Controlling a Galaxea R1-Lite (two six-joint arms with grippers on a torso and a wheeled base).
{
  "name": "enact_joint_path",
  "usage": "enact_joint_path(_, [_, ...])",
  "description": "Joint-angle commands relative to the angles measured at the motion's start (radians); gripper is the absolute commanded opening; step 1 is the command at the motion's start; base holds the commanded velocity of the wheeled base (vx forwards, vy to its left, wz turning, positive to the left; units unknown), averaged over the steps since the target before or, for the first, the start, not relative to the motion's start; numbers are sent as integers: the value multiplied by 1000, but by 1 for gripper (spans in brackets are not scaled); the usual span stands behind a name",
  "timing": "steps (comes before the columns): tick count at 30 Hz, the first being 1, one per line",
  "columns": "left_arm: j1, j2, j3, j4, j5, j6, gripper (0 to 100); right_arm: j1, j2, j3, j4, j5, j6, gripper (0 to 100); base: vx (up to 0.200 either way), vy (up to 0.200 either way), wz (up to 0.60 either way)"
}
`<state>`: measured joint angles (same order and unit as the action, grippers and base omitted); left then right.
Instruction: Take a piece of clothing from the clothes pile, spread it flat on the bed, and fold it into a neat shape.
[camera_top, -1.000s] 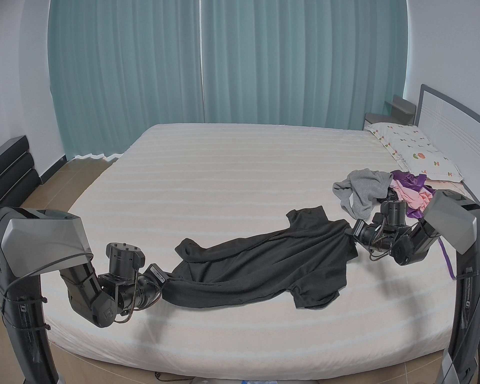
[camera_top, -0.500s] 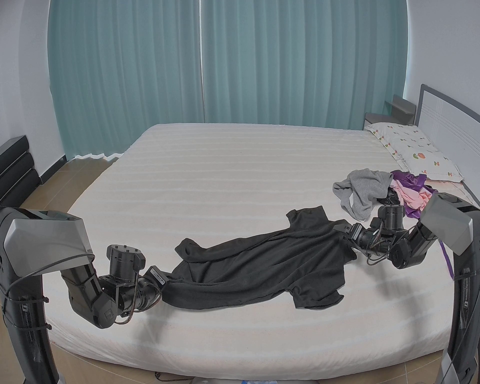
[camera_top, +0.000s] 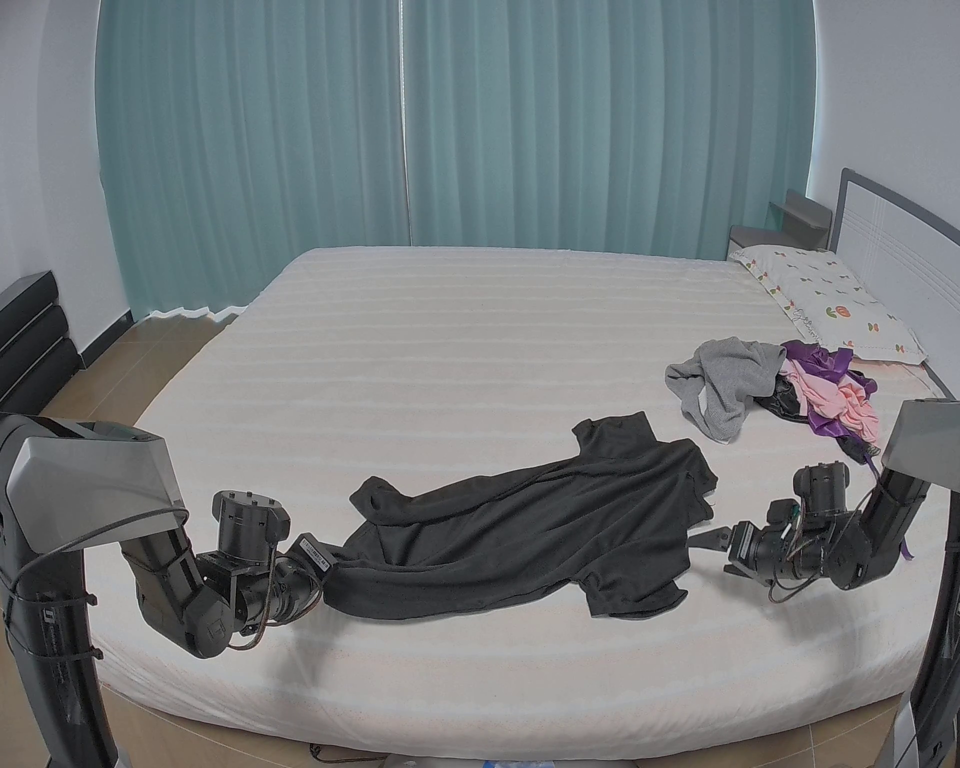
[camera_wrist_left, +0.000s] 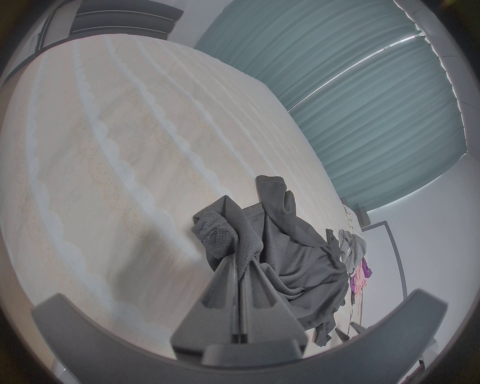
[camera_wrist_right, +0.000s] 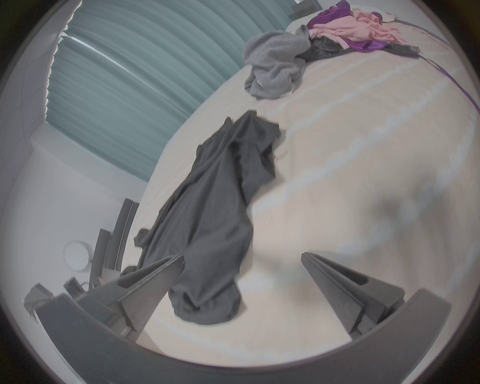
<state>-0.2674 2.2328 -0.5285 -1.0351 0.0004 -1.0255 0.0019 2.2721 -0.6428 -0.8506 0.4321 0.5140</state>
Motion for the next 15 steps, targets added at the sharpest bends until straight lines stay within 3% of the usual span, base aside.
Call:
enact_joint_path(1, [-1,-4,7,0,0,-1,0,44,-48,135,-51,16,-32,100,0,0,0])
enact_joint_path(15, [-1,-4,16,0,0,-1,0,164,32,98,-71,-73,-6,100,0,0,0])
